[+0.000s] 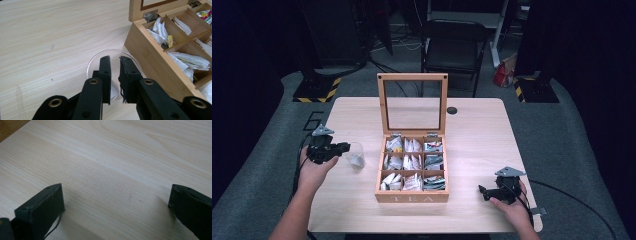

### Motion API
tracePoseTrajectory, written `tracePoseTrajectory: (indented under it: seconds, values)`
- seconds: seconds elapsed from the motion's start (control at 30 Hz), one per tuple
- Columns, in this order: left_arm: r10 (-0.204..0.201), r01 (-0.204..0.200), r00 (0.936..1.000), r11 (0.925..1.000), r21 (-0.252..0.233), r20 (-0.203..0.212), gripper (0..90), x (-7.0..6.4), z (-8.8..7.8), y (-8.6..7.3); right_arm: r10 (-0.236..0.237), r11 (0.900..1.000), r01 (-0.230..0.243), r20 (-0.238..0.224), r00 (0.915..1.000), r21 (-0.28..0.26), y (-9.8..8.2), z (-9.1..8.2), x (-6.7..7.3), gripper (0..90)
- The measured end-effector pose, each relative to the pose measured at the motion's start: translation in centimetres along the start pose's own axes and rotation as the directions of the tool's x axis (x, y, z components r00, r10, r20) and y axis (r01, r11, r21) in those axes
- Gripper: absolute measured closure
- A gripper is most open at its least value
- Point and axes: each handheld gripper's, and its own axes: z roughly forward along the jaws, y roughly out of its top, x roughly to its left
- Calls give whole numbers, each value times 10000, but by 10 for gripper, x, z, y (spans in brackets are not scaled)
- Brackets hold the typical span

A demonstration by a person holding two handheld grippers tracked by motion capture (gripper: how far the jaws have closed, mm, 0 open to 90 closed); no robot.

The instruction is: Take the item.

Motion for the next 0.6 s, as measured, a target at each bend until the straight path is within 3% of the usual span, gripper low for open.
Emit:
tracePoseTrajectory:
  seconds: [0.27,0.4,0.47,0.6]
  values:
    - [-25,22,9999,9998,-192,-142,748,1,-5,2,7,10000,-7,0,10000,2,0,0,0,0]
    - [-43,38,9998,9995,-302,-178,697,1,-10,5,4,10000,-4,6,10000,0,0,0,0,0]
    - [-105,90,9995,9987,-507,-283,630,1,-15,7,-16,10000,16,13,10000,-1,0,0,0,0]
    - [-78,54,9992,9980,-633,-380,607,1,-20,9,3,10000,-3,4,10000,-1,0,0,0,0]
